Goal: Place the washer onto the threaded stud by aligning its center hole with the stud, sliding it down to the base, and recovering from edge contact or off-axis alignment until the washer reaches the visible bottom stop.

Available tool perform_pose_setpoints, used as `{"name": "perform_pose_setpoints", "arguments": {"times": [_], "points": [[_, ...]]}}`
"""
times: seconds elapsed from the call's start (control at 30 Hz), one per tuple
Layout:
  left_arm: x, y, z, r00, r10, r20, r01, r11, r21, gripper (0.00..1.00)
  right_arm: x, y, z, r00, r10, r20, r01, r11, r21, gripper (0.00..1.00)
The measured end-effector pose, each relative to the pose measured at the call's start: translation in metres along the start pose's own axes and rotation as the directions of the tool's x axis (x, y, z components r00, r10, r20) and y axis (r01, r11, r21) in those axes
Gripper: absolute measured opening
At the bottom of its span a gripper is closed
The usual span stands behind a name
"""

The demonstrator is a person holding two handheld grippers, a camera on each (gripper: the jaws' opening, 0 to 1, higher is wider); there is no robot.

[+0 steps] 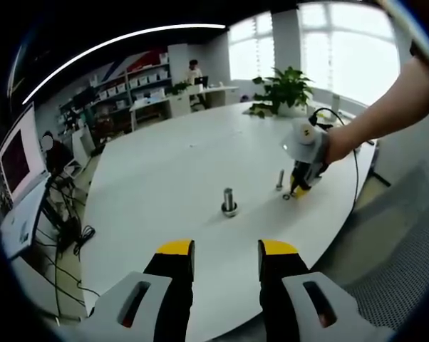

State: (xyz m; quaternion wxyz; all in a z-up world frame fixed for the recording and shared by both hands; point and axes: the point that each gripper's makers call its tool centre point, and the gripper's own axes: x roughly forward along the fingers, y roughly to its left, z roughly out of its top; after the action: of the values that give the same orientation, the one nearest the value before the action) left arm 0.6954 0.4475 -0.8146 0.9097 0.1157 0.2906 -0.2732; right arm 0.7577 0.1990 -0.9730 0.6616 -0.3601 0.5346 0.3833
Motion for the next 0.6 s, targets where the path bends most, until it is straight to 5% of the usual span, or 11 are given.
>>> {"name": "perform_pose_setpoints", "arguments": {"times": [0.6], "points": [[0.000, 0.000, 0.000, 1.000, -0.004, -0.001, 0.004, 1.000, -0.002, 0.34, -0.013, -0.003, -0.005, 0.999, 0.003, 0.046, -0.006, 0.998, 0.059, 0.13]]}}
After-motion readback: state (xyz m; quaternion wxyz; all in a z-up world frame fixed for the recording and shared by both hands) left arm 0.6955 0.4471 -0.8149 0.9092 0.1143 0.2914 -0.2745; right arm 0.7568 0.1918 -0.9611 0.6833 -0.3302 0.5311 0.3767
